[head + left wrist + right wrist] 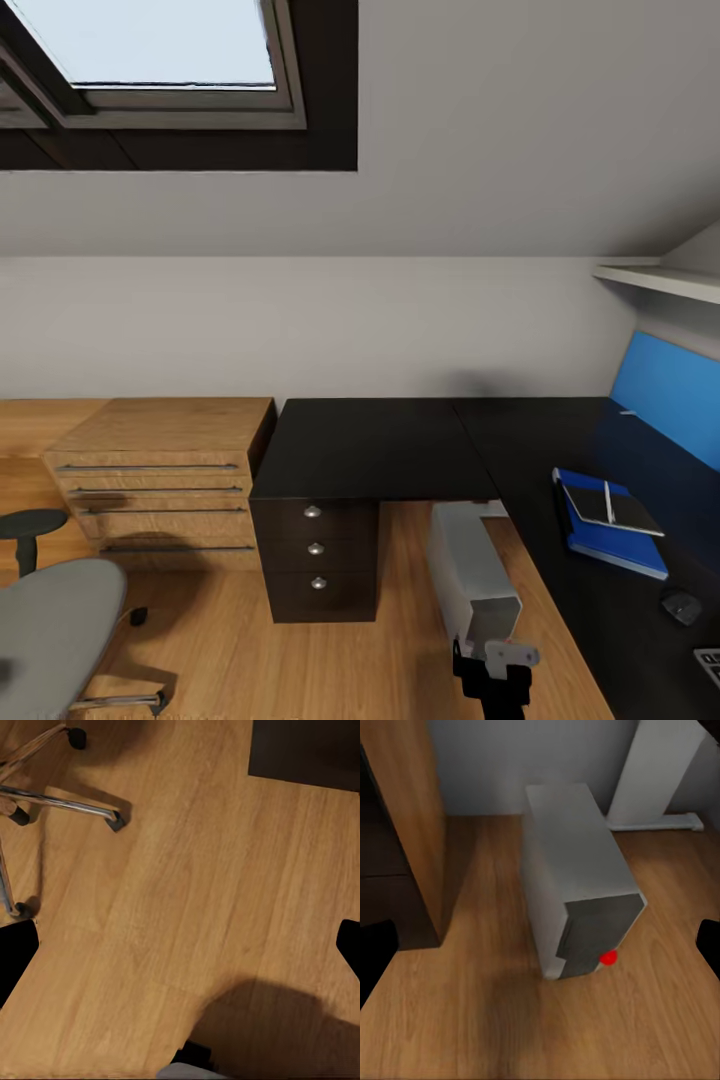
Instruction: In the bedroom, organize the workspace by keeping the computer under the desk, ensuring the monitor is on the desk, placing the keyboard on the desk next to the monitor, placing the mouse on the desk next to the keyboard, moving the folder from the swivel chair onto the desk next to the mouse, stacking the notebook on top of the folder with the pen on top of the notebook, and positioning the swivel chair next to the desk.
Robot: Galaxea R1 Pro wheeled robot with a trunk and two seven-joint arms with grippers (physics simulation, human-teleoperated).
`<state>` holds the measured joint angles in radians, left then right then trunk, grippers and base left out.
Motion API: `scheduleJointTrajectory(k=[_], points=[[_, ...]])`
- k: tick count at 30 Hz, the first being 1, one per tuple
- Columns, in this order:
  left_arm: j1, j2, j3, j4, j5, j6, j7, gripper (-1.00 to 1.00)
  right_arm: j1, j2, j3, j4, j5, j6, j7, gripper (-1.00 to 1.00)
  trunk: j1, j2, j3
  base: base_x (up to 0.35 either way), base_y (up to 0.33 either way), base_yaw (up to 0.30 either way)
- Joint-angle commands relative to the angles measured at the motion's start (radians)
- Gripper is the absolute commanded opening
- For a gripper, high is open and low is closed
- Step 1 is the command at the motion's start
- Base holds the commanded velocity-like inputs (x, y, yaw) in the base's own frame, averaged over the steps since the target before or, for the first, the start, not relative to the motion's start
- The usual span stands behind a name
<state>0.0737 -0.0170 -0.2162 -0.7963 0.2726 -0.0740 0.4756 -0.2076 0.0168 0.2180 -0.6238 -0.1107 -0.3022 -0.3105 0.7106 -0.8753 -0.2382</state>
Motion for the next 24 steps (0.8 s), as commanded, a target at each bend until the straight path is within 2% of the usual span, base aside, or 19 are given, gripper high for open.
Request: scheduleJointTrajectory(k=[1, 2, 5, 6, 9, 10, 11, 12, 13, 14, 17, 18, 19, 21, 24], points=[[0.0, 0.001, -0.003, 0.001, 0.011, -0.001, 0.005, 1.0, -0.001, -0.001, 0.007, 0.023, -0.005, -0.029, -0.006, 1.0, -0.004, 0.006, 0.002, 0.0, 0.0, 0.251], [0.0, 0.001, -0.003, 0.012, 0.012, 0.011, 0.006, 1.0, -0.001, 0.0, 0.006, 0.072, 0.005, -0.08, -0.007, 1.0, -0.008, 0.013, 0.005, 0.0, 0.0, 0.261], [0.0, 0.002, -0.003, 0.048, 0.012, 0.032, 0.009, 1.0, -0.001, 0.001, 0.006, 0.153, 0.015, -0.17, -0.008, 1.0, -0.019, 0.034, 0.015, 0.0, 0.0, 0.267], [0.0, 0.002, -0.003, 0.082, 0.012, 0.041, 0.01, 1.0, -0.001, 0.001, 0.006, 0.202, 0.019, -0.238, -0.008, 1.0, -0.023, 0.041, 0.018, 0.0, 0.0, 0.273], [0.0, 0.002, -0.002, 0.14, 0.013, 0.047, 0.008, 1.0, -0.001, 0.002, 0.006, 0.263, 0.022, -0.348, -0.007, 1.0, -0.034, 0.062, 0.027, 0.0, 0.0, 0.275], [0.0, 0.002, -0.001, 0.224, 0.012, 0.044, 0.005, 1.0, -0.001, 0.003, 0.008, 0.32, 0.025, -0.483, -0.007, 1.0, -0.038, 0.069, 0.03, 0.0, 0.0, 0.278], [0.0, 0.002, 0.0, 0.264, 0.012, 0.031, 0.004, 1.0, -0.001, 0.003, 0.008, 0.343, 0.025, -0.536, -0.007, 1.0, -0.042, 0.076, 0.034, 0.0, 0.0, 0.278], [0.0, 0.003, 0.0, 0.283, 0.012, 0.019, 0.004, 1.0, -0.001, 0.003, 0.008, 0.352, 0.026, -0.557, -0.007, 1.0, -0.046, 0.083, 0.037, 0.0, 0.0, 0.279], [0.0, 0.005, 0.001, 0.323, 0.012, -0.02, 0.003, 1.0, -0.001, 0.003, 0.009, 0.367, 0.026, -0.588, -0.007, 1.0, -0.05, 0.09, 0.04, 0.0, 0.0, 0.279], [0.0, 0.013, 0.0, 0.388, 0.011, -0.115, -0.002, 1.0, -0.001, 0.004, 0.009, 0.38, 0.025, -0.615, -0.007, 1.0, -0.054, 0.097, 0.043, 0.0, 0.0, 0.28], [0.0, 0.017, -0.003, 0.427, 0.011, -0.26, -0.006, 1.0, -0.001, 0.007, 0.009, 0.387, 0.024, -0.629, -0.007, 1.0, -0.065, 0.118, 0.052, 0.0, 0.0, 0.281], [0.0, 0.016, -0.004, 0.443, 0.01, -0.372, -0.009, 1.0, -0.001, 0.009, 0.008, 0.389, 0.024, -0.636, -0.007, 1.0, -0.069, 0.125, 0.055, 0.0, 0.0, 0.284], [0.001, 0.012, -0.006, 0.466, 0.01, -0.525, -0.011, 1.0, -0.001, 0.012, 0.008, 0.391, 0.024, -0.645, -0.008, 1.0, -0.073, 0.132, 0.059, 0.0, 0.0, 0.286], [0.001, 0.004, -0.007, 0.5, 0.009, -0.633, -0.01, 1.0, -0.001, 0.014, 0.008, 0.393, 0.023, -0.661, -0.008, 1.0, -0.08, 0.146, 0.065, 0.0, 0.0, 0.287], [0.001, -0.005, -0.008, 0.552, 0.007, -0.732, -0.009, 1.0, -0.001, 0.02, 0.009, 0.395, 0.023, -0.698, -0.008, 1.0, -0.092, 0.167, 0.074, 0.0, 0.0, 0.288]])
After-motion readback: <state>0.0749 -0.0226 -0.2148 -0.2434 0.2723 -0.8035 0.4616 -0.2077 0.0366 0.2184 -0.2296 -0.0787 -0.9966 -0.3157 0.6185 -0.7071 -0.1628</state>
